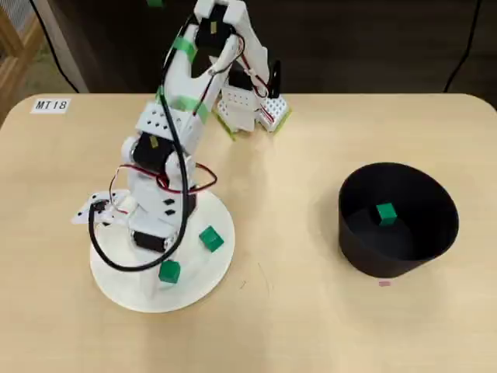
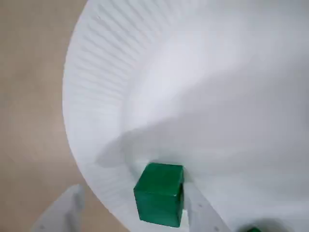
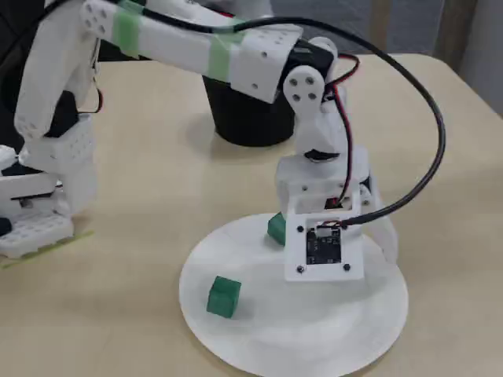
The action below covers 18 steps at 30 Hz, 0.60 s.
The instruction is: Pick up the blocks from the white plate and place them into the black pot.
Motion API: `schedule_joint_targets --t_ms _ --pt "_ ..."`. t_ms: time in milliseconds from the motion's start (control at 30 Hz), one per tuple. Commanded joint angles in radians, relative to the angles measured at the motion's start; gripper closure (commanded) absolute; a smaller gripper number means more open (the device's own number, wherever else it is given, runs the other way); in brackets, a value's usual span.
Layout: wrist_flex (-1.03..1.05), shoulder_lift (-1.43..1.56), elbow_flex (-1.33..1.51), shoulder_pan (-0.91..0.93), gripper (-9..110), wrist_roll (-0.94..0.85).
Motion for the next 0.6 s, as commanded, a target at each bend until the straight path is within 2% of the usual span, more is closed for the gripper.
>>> schedule_joint_targets --t_ms 0,367,567 --pt "0.049 0.002 -0.098 -0.008 72 -0.009" --pt "0.110 -0.005 -0.100 -0.031 79 -0.005" --pt "0.120 -0.009 -0.100 -0.020 94 0.005"
